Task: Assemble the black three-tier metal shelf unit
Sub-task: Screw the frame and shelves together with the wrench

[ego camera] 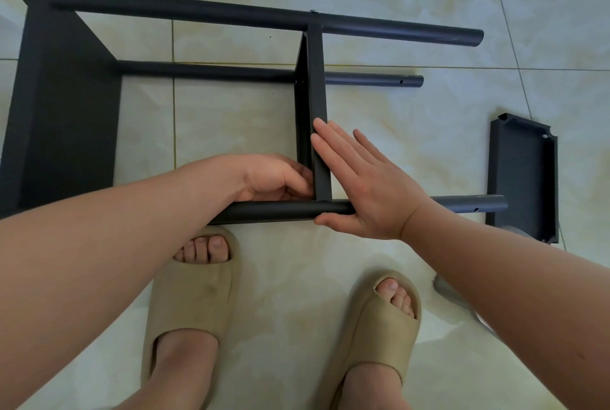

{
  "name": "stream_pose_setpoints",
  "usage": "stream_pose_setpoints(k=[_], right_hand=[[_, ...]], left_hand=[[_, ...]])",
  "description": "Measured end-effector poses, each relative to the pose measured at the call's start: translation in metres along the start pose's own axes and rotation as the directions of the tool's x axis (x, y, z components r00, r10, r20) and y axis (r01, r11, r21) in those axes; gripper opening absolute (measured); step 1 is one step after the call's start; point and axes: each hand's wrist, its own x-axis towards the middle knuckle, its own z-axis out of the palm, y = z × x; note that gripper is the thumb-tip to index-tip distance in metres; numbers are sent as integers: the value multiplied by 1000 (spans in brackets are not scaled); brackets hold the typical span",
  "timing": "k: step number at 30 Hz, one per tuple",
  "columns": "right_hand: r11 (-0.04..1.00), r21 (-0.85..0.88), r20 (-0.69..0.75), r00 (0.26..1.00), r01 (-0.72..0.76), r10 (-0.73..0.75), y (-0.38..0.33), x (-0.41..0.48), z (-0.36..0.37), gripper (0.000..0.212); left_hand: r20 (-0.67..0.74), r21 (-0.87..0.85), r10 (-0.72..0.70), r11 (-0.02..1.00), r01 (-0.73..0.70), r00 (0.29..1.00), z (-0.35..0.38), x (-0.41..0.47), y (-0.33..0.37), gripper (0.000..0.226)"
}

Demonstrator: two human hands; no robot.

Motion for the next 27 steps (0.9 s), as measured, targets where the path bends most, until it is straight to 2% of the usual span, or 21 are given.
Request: stream_pose_setpoints(k=[3,6,8,13,17,21,24,27], right_hand=[[1000,0,2,1000,0,0,0,0,0,100],[1000,-3,12,1000,-1,1,0,0,0,100],[1000,-6,14,1000,-2,2,0,0,0,100],[1000,2,1,1000,1,-1,0,0,0,100],[1000,-4,4,1000,1,-1,0,1,0,100],[1000,1,2,1000,3,-3,0,1,0,100],[1000,6,1,1000,0,0,0,1,0,100],[1000,1,2,1000,0,0,0,1,0,100]], left_hand=[[24,-46,-18,999,19,1000,1,-1,2,23],[27,80,-88,993,86,996,3,-4,5,22],[-12,152,-62,986,64,998,6,-5,5,22],[-64,110,18,994,-11,998,3,-1,1,16],[-25,46,19,999,-18,1000,1,0,0,16],[12,-34,19,999,-19,1000,2,-2,1,24],[42,8,-37,999,36,998,4,-4,4,25],[12,97,-67,993,65,998,5,-6,4,24]])
